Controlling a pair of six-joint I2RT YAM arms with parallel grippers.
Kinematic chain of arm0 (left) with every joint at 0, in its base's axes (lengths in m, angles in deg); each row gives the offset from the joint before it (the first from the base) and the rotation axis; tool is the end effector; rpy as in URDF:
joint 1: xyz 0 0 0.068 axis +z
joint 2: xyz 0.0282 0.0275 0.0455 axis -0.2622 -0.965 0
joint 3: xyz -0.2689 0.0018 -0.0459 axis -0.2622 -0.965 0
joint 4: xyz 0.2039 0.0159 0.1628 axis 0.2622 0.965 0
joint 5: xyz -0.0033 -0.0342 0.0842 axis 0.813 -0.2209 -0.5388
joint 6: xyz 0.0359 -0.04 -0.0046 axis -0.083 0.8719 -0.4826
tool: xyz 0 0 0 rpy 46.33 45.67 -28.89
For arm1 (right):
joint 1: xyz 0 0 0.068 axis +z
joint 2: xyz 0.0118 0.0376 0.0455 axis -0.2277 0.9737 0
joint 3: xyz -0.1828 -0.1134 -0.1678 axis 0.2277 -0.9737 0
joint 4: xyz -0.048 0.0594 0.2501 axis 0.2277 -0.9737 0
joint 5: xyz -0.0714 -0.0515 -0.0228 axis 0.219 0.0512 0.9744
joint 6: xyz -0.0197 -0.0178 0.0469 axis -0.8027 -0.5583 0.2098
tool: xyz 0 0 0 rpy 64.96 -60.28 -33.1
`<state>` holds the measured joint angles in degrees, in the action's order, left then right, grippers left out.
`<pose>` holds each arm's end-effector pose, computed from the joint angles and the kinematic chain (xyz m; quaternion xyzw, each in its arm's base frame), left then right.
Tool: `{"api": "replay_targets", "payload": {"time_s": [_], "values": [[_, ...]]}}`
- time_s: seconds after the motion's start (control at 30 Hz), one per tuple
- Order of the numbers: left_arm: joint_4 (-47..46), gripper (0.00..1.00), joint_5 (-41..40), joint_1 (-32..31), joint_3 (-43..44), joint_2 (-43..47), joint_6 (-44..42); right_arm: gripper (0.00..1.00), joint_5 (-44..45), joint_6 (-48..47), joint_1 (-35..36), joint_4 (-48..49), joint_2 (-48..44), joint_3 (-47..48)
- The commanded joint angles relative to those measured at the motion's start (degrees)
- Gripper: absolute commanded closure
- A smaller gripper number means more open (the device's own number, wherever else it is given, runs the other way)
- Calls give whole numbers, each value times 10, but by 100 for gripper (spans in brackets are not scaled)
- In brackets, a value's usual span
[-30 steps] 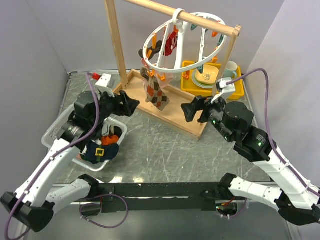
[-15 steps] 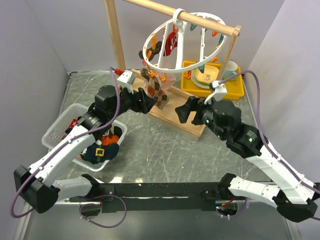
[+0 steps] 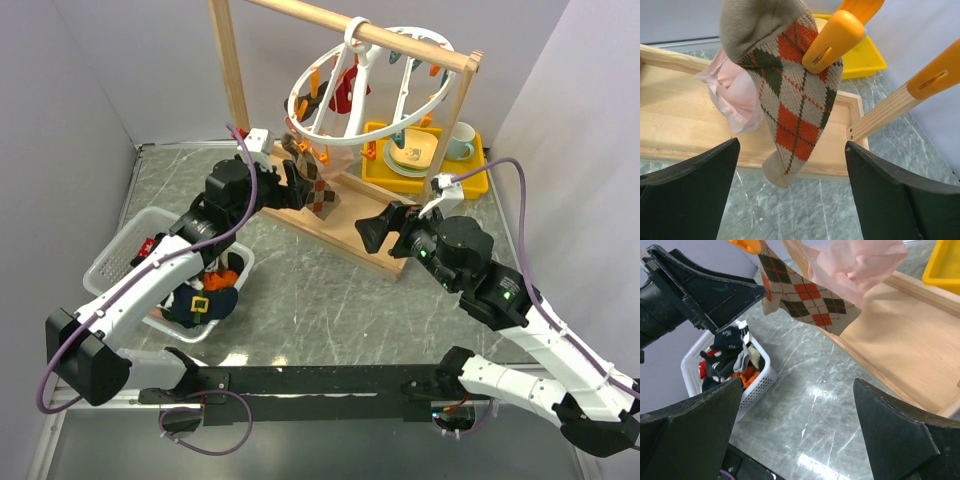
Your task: Remove the socks clipped to the hanger
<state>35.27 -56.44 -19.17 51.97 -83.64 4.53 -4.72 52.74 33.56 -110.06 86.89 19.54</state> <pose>0.2508 -0.1703 0.3860 0.0790 0.7594 -0.2935 0.5753 0.1210 0.1139 0.4154 -0.0191 0.7657 0.3078 0.5644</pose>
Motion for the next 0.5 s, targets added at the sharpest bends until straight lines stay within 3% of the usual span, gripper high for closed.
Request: {"api": "replay_targets", "payload": {"time_s": [0.0, 0.07, 0.17, 0.2, 0.3, 0.47], "values": [[-27, 13, 18, -3, 29, -19, 1, 0, 26, 16, -2, 64, -22, -25], [-32, 18, 43, -3, 31, -34, 2, 0, 26, 24, -2, 74, -31, -38], [-36, 40, 52, -3, 31, -44, -2, 0, 12, 26, -2, 59, -27, -25], [-38, 59, 53, -2, 31, -44, -5, 0, 9, 25, -2, 52, -21, -21], [-38, 99, 54, -3, 28, -37, -15, 0, 6, 14, -2, 31, -11, -6], [-32, 99, 42, -14, 23, -3, -30, 0, 12, -28, -2, 25, -7, 2]]}}
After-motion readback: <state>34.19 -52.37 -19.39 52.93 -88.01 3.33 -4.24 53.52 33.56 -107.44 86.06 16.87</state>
